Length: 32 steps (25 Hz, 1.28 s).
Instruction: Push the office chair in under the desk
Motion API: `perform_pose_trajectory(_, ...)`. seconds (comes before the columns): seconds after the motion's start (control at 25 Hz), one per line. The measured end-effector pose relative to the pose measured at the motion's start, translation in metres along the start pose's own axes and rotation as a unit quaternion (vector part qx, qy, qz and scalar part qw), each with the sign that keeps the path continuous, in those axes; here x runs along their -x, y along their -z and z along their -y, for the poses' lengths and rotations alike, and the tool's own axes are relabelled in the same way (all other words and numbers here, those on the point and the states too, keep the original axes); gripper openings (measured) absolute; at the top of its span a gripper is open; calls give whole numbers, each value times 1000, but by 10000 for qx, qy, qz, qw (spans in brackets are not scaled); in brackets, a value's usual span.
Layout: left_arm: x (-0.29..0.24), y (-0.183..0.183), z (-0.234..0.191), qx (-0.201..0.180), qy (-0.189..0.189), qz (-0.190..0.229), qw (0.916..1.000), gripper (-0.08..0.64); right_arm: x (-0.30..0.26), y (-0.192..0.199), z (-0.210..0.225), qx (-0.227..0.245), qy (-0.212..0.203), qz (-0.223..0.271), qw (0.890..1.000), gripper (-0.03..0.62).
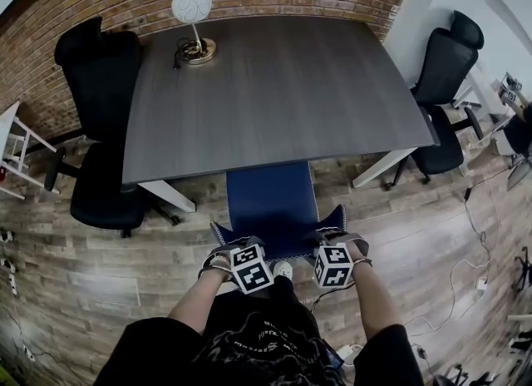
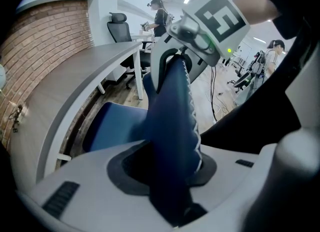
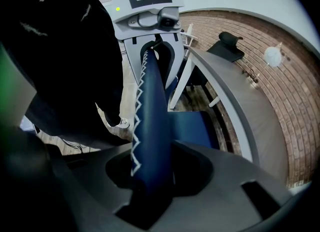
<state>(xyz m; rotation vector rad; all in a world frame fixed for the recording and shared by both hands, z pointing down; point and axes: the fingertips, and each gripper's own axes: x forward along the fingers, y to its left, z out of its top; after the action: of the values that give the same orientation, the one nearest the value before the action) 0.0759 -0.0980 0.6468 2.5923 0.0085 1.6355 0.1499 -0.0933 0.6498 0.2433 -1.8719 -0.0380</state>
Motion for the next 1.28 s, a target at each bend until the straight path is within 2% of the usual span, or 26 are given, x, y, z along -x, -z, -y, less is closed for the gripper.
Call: perform_pose_trajectory(1.28,-8,-15,-50,193,16,-102,9998,138,-8,11,54,159,-129,30,9998,112)
